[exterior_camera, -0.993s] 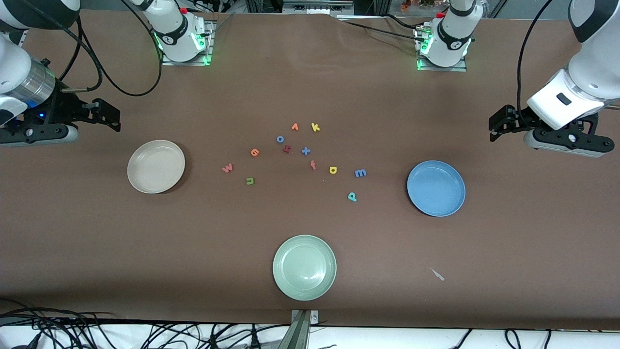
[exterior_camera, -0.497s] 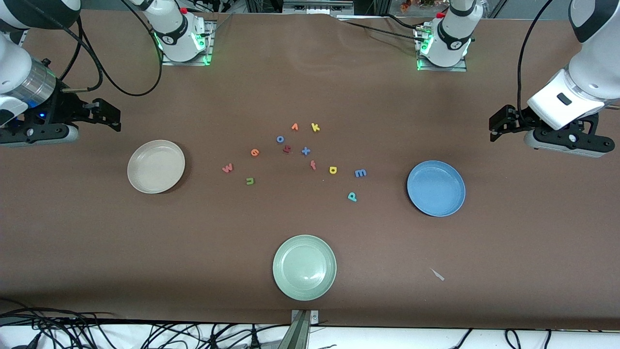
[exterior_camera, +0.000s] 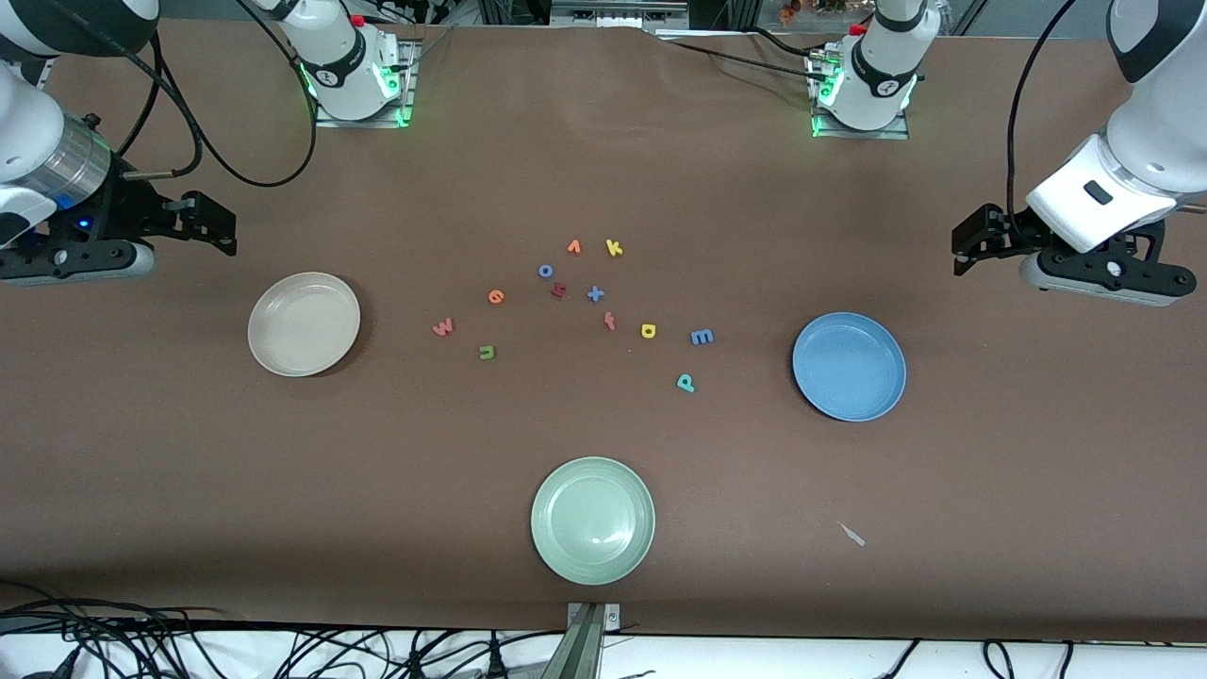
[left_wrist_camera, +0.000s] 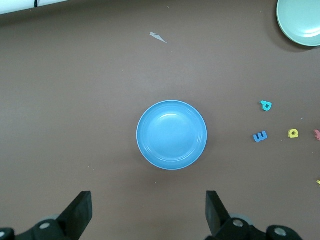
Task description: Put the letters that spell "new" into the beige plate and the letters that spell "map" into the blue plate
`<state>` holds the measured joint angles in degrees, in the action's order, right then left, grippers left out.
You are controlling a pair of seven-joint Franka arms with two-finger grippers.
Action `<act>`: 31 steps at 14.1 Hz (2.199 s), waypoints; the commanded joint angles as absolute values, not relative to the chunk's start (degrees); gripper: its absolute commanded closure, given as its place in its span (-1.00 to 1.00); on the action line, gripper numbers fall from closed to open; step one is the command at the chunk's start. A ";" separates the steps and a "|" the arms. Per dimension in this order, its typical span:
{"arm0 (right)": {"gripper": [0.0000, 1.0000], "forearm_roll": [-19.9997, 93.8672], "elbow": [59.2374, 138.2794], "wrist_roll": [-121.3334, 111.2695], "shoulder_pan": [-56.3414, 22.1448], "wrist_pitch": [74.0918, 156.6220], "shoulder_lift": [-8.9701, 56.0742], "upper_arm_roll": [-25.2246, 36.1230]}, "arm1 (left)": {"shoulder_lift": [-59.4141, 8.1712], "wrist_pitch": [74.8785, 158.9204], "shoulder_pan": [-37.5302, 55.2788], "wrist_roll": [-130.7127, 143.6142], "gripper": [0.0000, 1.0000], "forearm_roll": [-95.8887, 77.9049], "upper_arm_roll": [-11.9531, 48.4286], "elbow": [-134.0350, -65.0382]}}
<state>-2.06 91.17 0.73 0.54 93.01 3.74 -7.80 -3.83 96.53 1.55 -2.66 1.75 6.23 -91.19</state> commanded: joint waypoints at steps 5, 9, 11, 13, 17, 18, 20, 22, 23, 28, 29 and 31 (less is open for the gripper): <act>-1.00 -2.81 92.02 0.35 0.62 93.96 2.37 -8.09 | -3.43 96.15 1.14 -3.60 -1.00 3.43 6.77 -90.97; -1.00 -2.81 92.11 0.35 0.62 93.86 2.37 -8.00 | -3.43 96.15 1.23 -3.60 -1.00 3.43 6.77 -90.97; -1.00 -2.81 92.11 0.35 0.62 93.69 2.29 -8.00 | -3.43 96.15 1.23 -3.60 -1.00 3.43 6.86 -90.97; -1.00 -2.90 92.11 0.35 0.53 93.43 1.85 -8.17 | -3.43 96.07 1.23 -3.52 -1.00 3.43 6.85 -91.05; -1.00 -2.90 92.20 0.44 0.62 93.60 1.85 -8.70 | -4.30 93.43 2.11 -3.51 -1.00 3.43 7.03 -91.05; -1.00 -2.99 92.20 0.44 0.62 93.60 1.85 -8.70 | -4.48 92.64 2.11 -3.69 -1.00 3.34 7.12 -91.05; -1.00 -2.99 92.20 0.44 0.62 93.78 1.93 -8.61 | -5.79 91.15 3.07 -3.87 -1.00 2.55 7.29 -91.14; -1.00 -2.90 92.20 0.44 0.62 93.87 2.02 -8.53 | -8.07 91.05 7.88 -3.87 -1.00 2.55 7.21 -91.06; -1.00 -2.99 92.20 0.44 0.62 93.87 1.93 -8.61 | -9.30 91.05 10.52 -3.78 -1.00 2.64 7.21 -91.05; -1.00 -2.90 92.37 0.44 0.62 93.87 2.02 -8.61 | -18.09 98.14 21.07 -3.96 -1.00 1.67 7.21 -90.88; -1.00 -2.90 92.37 0.53 0.62 93.87 1.93 -8.61 | -20.28 100.44 23.09 -3.96 -1.00 1.41 7.21 -90.88; -1.00 -2.90 92.37 0.53 0.62 93.78 1.93 -8.61 | -24.24 104.65 27.05 -5.09 -1.00 2.28 7.21 -91.23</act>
